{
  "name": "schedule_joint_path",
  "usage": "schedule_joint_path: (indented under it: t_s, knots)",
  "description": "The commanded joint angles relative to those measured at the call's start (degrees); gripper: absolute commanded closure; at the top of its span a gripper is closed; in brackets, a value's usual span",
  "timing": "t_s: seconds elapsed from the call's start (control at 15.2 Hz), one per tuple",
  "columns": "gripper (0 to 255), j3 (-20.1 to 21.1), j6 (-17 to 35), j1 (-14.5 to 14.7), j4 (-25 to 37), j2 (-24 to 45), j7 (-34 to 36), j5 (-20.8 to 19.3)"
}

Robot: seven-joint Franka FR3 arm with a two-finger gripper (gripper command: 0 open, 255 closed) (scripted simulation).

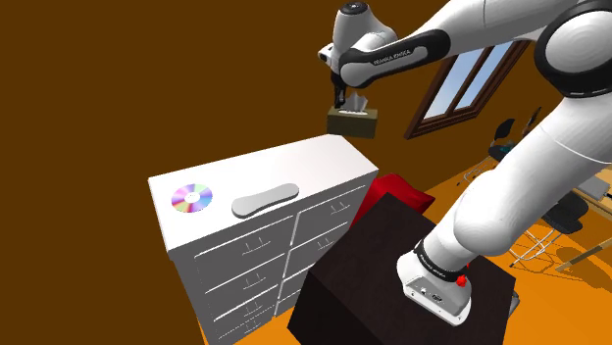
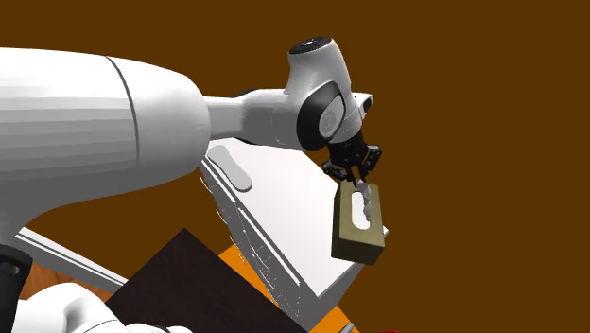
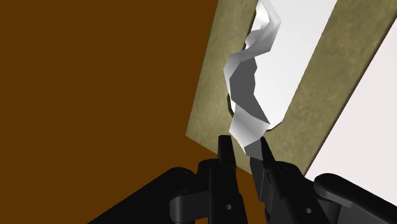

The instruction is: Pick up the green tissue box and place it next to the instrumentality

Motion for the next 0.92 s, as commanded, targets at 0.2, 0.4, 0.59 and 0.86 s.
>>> schedule_joint_path:
  t_s: [0.2, 0.4, 0.59, 0.86]
  knots:
    - [255, 0.23, -3.51, 0.25, 1.97, -1.69, -1.44, 0.87]
    - [255, 0.35, -5.61, 0.38, 3.45, -2.43, -2.32, 1.38]
    - [255, 0.47, -7.72, 0.51, 5.04, -3.06, -3.17, 1.87]
    - [255, 0.63, -10.54, 0.67, 7.33, -3.73, -4.28, 2.46]
